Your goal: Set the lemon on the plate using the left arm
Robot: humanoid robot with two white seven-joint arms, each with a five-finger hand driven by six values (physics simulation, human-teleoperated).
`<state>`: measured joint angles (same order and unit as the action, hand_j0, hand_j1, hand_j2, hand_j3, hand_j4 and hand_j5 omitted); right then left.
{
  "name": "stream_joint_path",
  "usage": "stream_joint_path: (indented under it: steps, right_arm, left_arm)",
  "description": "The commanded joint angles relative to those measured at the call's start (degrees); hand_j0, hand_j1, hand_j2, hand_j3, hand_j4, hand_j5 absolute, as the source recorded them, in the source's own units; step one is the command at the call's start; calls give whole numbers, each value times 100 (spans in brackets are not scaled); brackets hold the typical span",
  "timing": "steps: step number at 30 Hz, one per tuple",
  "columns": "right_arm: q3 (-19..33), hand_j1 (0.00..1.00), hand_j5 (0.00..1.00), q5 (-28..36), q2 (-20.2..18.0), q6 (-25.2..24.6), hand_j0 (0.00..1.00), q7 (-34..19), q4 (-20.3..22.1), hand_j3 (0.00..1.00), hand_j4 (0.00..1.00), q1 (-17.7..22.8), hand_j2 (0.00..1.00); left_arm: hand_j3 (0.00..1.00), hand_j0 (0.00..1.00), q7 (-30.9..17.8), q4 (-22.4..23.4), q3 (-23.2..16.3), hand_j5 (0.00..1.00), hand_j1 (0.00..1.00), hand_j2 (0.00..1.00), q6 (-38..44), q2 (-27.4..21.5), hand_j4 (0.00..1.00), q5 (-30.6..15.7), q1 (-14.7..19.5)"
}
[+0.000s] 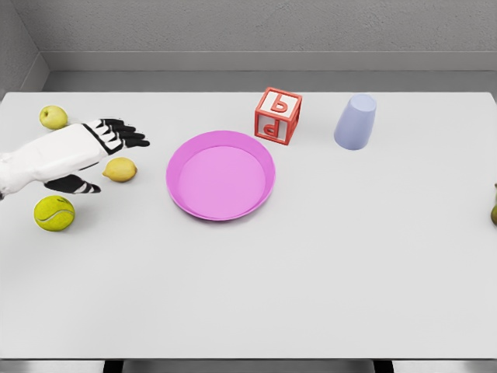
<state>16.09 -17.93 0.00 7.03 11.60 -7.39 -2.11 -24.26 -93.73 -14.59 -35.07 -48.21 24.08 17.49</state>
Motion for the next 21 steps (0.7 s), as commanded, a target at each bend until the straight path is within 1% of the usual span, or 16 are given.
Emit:
stream_joint_path:
  steps: [1, 2, 3, 5, 6, 7, 11, 12, 13, 14, 15, 16, 18, 21]
  right_arm:
    - [0, 100, 100, 0, 0, 0, 100, 0, 0, 100, 100, 0, 100]
    - [0, 100, 100, 9, 0, 0, 100, 0, 0, 100, 100, 0, 100]
    - [0, 100, 100, 1, 0, 0, 100, 0, 0, 100, 100, 0, 100]
    - [0, 100, 100, 9, 0, 0, 100, 0, 0, 100, 100, 0, 100]
    - [0, 100, 100, 0, 0, 0, 100, 0, 0, 100, 100, 0, 100]
    - [0, 100, 100, 0, 0, 0, 100, 0, 0, 100, 100, 0, 100]
    - [0, 100, 100, 0, 0, 0, 100, 0, 0, 100, 100, 0, 100]
    - [0, 100, 100, 9, 0, 0, 100, 0, 0, 100, 100, 0, 100]
    - [0, 100, 100, 9, 0, 0, 100, 0, 0, 100, 100, 0, 100]
    - [0, 100, 100, 9, 0, 0, 100, 0, 0, 100, 100, 0, 100]
    - [0, 100, 100, 0, 0, 0, 100, 0, 0, 100, 100, 0, 100]
    - [0, 100, 100, 0, 0, 0, 100, 0, 0, 100, 100, 0, 100]
    - [0, 100, 100, 9, 0, 0, 100, 0, 0, 100, 100, 0, 100]
    - [0, 100, 100, 9, 0, 0, 100, 0, 0, 100, 100, 0, 100]
  left_arm:
    - [100, 100, -88, -14, -632, 100, 100, 100, 7, -13, 100, 150, 9]
    - [100, 100, -88, 13, -729, 100, 100, 100, 7, -13, 100, 158, 44]
    - [100, 100, -96, 48, -729, 100, 100, 100, 7, -13, 100, 159, 44]
    - [100, 100, -96, 206, -729, 100, 100, 100, 7, -4, 100, 317, 62]
    - [100, 100, -96, 285, -738, 100, 100, 100, 7, 4, 100, 325, 123]
    - [100, 100, -88, 487, -782, 100, 100, 100, 7, 40, 100, 422, 202]
    - [100, 100, -88, 557, -852, 100, 100, 100, 7, 66, 100, 440, 290]
    - [100, 100, -88, 742, -852, 100, 100, 100, 88, 215, 100, 440, 334]
    - [100, 100, -88, 918, -861, 100, 100, 100, 114, 250, 100, 440, 405]
    - [100, 100, -88, 1199, -992, 100, 100, 100, 158, 312, 100, 440, 597]
    - [100, 100, -88, 1515, -1247, 100, 100, 100, 158, 426, 100, 440, 879]
    - [100, 100, -88, 1621, -1274, 100, 100, 100, 158, 435, 100, 440, 932]
    - [100, 100, -96, 1630, -1283, 100, 100, 100, 167, 453, 100, 449, 967]
    - [100, 100, -96, 1779, -1309, 100, 100, 100, 176, 470, 100, 572, 1055]
